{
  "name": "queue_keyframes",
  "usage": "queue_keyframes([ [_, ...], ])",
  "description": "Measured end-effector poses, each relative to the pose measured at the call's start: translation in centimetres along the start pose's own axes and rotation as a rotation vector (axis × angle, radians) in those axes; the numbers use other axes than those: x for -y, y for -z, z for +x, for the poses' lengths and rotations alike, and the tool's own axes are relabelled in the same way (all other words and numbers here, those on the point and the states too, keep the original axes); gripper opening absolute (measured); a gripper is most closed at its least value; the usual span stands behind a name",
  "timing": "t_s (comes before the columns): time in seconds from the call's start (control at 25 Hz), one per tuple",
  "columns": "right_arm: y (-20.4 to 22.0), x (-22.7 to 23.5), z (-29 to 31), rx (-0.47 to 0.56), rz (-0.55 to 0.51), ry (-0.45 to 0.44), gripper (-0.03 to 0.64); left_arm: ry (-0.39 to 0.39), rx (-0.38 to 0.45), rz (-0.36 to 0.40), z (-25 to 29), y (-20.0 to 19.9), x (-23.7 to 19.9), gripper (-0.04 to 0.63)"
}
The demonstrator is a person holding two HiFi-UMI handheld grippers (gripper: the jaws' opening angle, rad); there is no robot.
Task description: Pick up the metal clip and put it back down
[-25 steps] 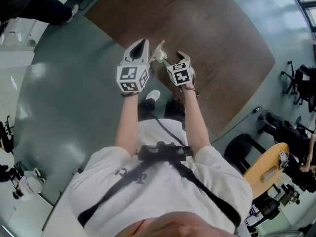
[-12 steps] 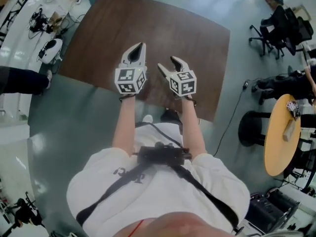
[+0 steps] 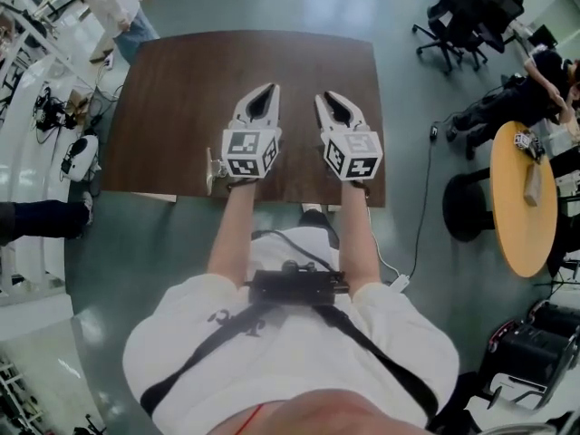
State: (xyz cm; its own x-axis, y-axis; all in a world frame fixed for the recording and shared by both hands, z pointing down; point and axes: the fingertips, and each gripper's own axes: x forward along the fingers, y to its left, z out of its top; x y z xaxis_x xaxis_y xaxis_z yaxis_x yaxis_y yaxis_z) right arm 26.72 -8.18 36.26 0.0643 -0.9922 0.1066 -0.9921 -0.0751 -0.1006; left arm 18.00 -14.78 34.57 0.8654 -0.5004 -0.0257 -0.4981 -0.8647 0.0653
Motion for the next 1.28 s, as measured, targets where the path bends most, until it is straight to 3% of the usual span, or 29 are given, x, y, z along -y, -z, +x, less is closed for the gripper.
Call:
queue_keyframes([
  [0.16,-2.5,0.8,-2.2,0.077,-0.015,0.068,0.010,0.019,0.015,-0.002,-0.3,-0.8,1.5,0.011],
  [0.44,-4.0,2.1,-3.6,0.118,-0.070,0.156,0.006,0.050,0.028,0.017,-0.8,-1.6,3.8,0.011],
  [0.8,-6.2,1.5,-3.7,0.189,-0.061,0.171,0.006,0.047,0.032,0.036,-1.2,-2.4,3.3,0.011],
  [1.28,-7.1,2.6,-3.5,0.199,-0.093,0.188,0.007,0.042,0.042,0.035,0.0,-3.1,3.5,0.011],
])
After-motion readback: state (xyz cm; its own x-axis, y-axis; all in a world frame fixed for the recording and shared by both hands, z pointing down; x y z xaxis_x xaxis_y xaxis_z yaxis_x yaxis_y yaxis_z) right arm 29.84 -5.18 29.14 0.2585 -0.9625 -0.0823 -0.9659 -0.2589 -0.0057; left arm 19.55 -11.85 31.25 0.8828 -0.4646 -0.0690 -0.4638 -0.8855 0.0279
